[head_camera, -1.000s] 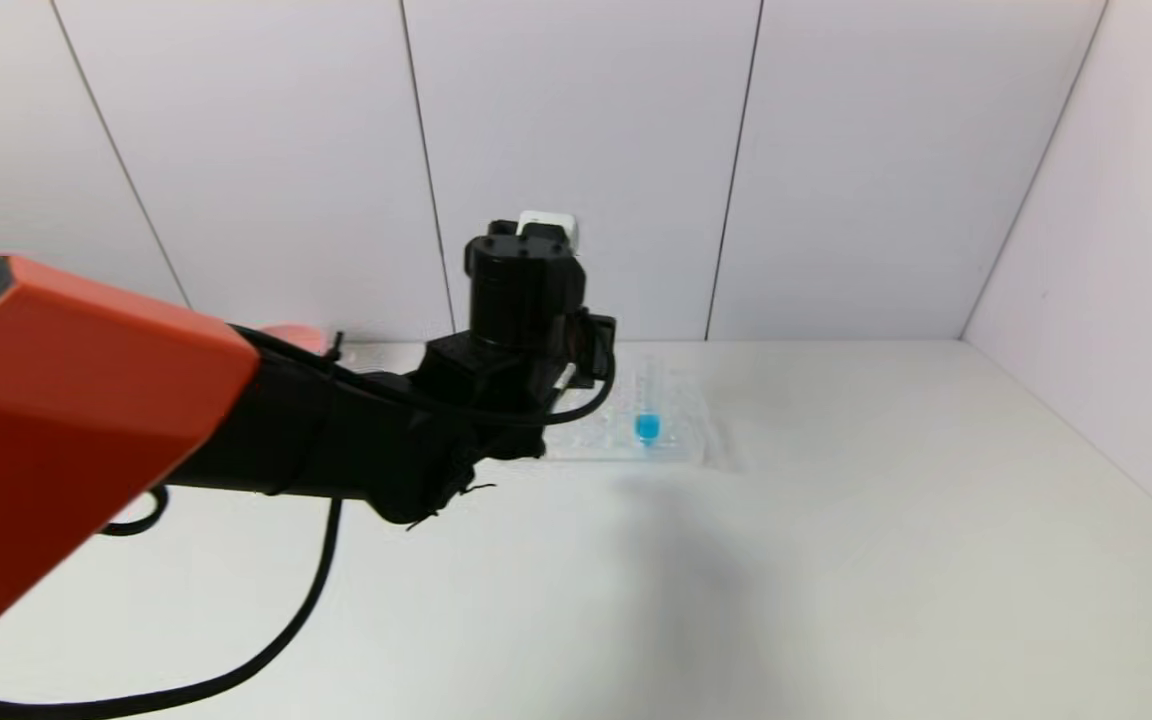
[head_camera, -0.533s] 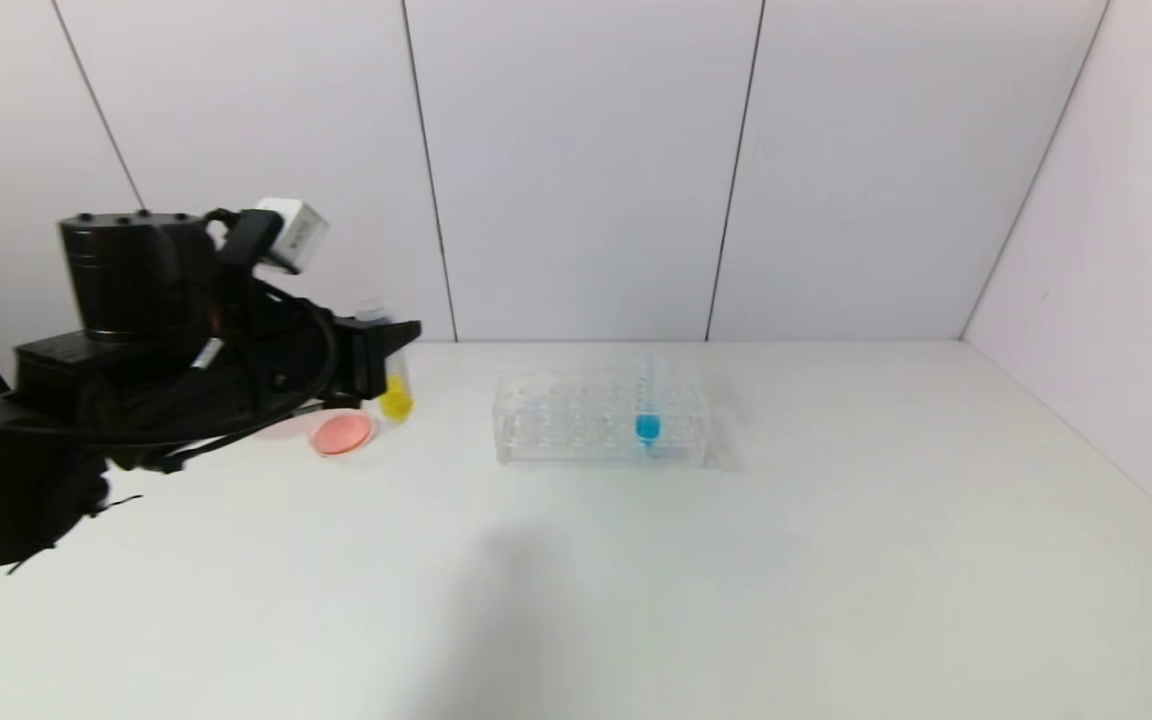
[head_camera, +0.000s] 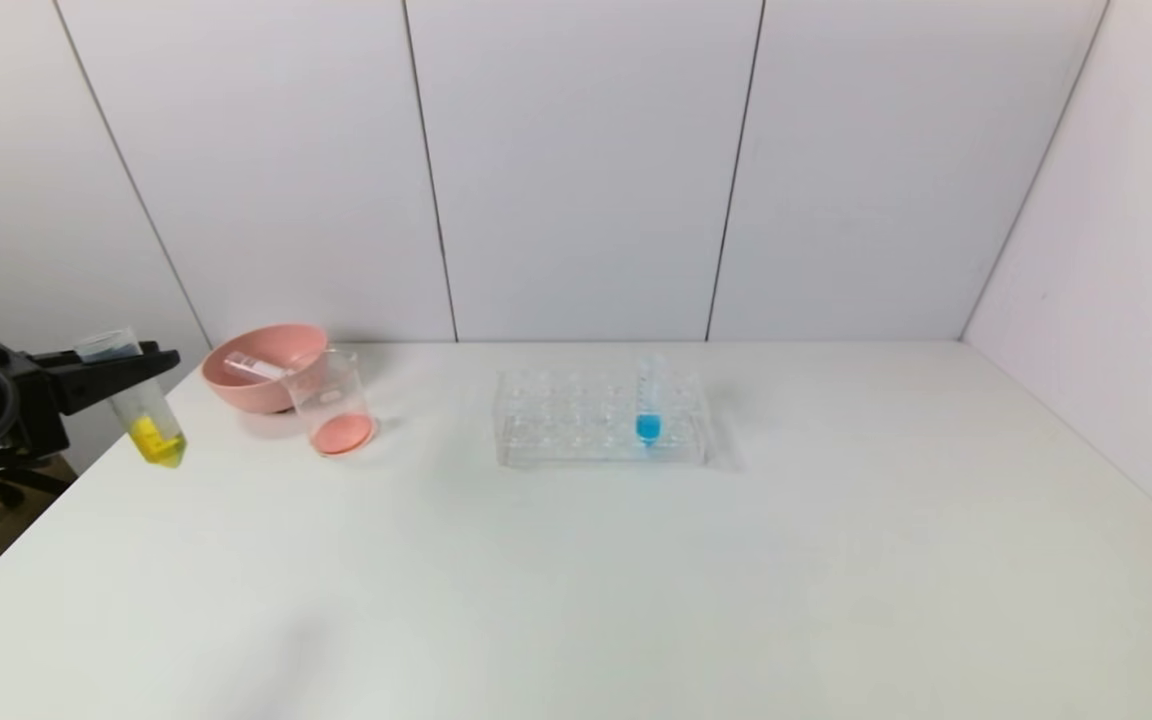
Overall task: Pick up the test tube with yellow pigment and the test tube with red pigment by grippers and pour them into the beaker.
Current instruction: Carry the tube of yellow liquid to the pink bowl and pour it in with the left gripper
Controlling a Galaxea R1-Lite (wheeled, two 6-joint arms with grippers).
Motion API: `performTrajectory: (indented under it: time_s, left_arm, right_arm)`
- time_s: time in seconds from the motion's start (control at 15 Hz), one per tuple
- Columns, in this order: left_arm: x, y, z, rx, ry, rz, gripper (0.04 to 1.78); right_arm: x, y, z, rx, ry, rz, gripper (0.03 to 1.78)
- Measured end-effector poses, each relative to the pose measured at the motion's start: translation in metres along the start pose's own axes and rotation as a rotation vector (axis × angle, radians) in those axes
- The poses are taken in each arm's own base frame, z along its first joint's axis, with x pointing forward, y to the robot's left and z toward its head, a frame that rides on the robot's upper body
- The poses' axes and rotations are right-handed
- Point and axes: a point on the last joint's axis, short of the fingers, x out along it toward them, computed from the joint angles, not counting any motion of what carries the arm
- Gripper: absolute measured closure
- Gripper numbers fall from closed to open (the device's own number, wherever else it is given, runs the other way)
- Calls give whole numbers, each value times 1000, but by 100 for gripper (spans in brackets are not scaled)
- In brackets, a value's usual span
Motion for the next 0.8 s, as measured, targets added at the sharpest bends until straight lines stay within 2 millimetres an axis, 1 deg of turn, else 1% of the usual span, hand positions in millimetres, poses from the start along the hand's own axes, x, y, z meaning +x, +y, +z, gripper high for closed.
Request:
performTrajectory:
  time_s: [0.13, 0.27, 0.6, 0.8]
  left_arm:
    - [1, 17, 0, 15, 2, 6, 136]
    - [11, 37, -1, 10, 11, 11, 136]
    - [53, 85, 13, 27, 67, -30, 136]
    - [78, 101, 19, 71, 179, -66, 136]
  right_arm:
    - [0, 0, 0, 0, 0, 0, 10]
    - [0, 0, 0, 0, 0, 0, 10]
    - [0, 0, 0, 0, 0, 0, 10]
    - [0, 0, 0, 0, 0, 0, 10]
